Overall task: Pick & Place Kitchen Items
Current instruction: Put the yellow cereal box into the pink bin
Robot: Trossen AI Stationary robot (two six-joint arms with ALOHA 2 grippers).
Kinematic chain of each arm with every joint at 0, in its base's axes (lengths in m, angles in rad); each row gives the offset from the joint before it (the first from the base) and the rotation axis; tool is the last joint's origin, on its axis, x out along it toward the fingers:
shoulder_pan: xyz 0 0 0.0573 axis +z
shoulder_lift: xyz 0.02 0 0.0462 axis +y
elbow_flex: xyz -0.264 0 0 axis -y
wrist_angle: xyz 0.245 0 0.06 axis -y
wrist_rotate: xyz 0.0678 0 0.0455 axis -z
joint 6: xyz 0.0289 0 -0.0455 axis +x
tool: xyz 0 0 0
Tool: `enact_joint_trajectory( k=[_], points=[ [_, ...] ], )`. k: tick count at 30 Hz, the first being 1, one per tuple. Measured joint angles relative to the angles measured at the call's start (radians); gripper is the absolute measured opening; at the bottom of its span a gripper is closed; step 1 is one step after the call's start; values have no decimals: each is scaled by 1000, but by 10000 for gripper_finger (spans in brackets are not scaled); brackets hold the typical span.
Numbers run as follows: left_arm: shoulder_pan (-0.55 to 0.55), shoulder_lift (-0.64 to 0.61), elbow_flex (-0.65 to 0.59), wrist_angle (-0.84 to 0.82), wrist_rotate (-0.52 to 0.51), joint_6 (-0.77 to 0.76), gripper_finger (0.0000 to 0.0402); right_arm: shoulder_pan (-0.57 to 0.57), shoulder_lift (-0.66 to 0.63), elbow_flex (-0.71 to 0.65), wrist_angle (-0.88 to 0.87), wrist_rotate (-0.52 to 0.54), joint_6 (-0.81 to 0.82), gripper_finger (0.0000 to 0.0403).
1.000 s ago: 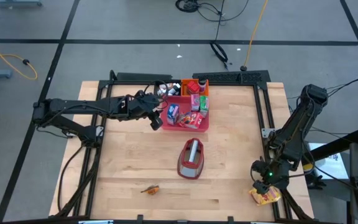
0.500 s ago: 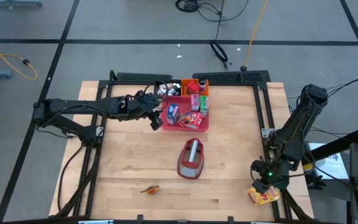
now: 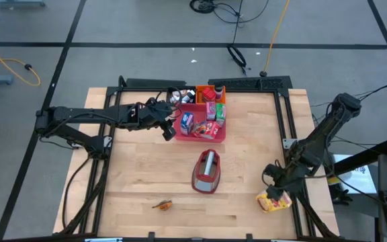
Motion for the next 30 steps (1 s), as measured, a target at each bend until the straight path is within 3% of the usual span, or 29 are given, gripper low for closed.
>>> enact_joint_trajectory(
  k=[11,19,30],
  points=[
    [0,0,0,0,0,0,150,-260,-180,5,-22,172,-378,111],
    [0,0,0,0,0,0,150,-464,-243,5,-19,219,-640,111],
    [0,0,0,0,0,0,150,-771,-239,5,156,221,-962,111]
  ],
)
